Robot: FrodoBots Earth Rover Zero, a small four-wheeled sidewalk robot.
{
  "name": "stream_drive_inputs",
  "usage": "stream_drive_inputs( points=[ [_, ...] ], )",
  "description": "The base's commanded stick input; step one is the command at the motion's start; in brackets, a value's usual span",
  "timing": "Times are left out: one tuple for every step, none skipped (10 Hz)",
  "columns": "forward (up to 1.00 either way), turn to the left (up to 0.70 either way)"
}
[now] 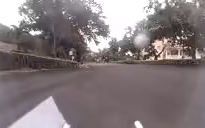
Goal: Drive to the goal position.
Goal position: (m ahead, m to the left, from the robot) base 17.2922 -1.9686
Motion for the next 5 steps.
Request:
stream_drive_inputs(
  points=[
    [1.0, 0.0],
    [1.0, 0.0],
    [1.0, 0.0],
    [1.0, 0.0],
    [1.0, -0.04]
  ],
)
